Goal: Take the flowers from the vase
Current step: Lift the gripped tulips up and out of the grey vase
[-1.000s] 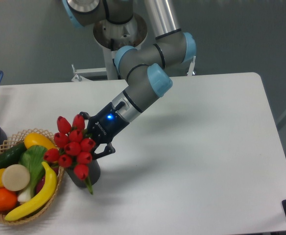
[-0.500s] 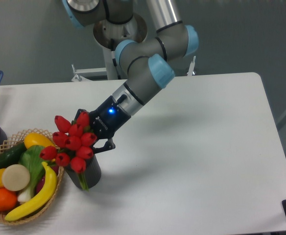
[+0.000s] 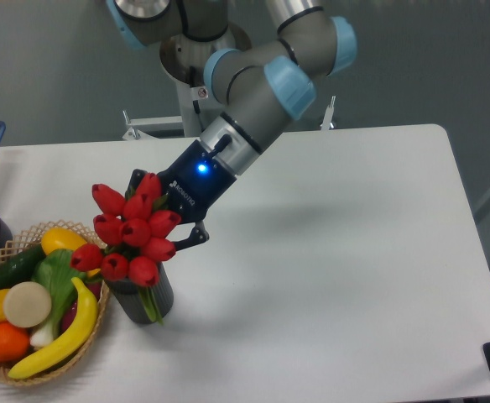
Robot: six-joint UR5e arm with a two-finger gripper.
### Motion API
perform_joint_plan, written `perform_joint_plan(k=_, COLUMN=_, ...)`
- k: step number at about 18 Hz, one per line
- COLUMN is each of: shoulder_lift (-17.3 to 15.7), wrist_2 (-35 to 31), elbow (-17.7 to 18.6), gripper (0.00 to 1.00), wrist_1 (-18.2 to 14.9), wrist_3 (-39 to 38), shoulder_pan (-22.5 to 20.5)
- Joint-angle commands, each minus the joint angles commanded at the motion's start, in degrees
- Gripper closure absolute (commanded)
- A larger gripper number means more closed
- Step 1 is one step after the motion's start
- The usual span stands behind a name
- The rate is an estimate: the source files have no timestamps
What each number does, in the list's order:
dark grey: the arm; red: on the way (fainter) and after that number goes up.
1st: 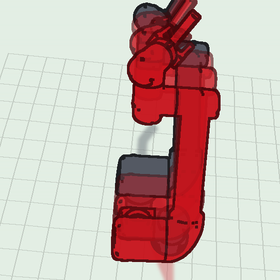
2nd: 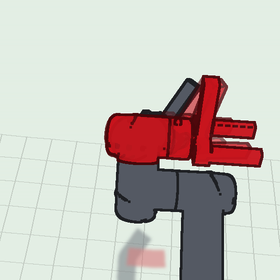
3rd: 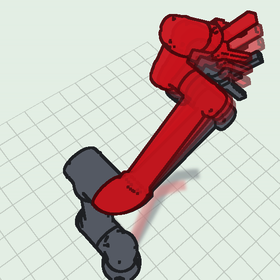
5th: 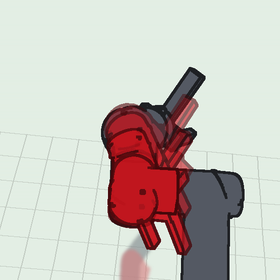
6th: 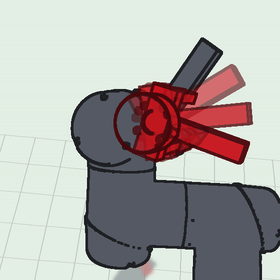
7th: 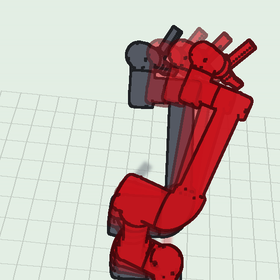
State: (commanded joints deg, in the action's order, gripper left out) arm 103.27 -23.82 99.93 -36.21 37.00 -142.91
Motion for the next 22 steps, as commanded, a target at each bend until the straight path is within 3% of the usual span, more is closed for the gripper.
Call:
perform_joint_plan(k=8, shoulder_lift=-0.97, wrist_2=4.04, elbow=-1.05, gripper=1.0, wrist_1=0.0, wrist_3=-2.2, shoulder_pan=-2.55)
perform_joint_plan(k=22, shoulder_lift=-0.35, wrist_2=2.82, elbow=-10.8, gripper=0.99, wrist_1=-0.09, wrist_3=-1.5, shoulder_pan=-10.63)
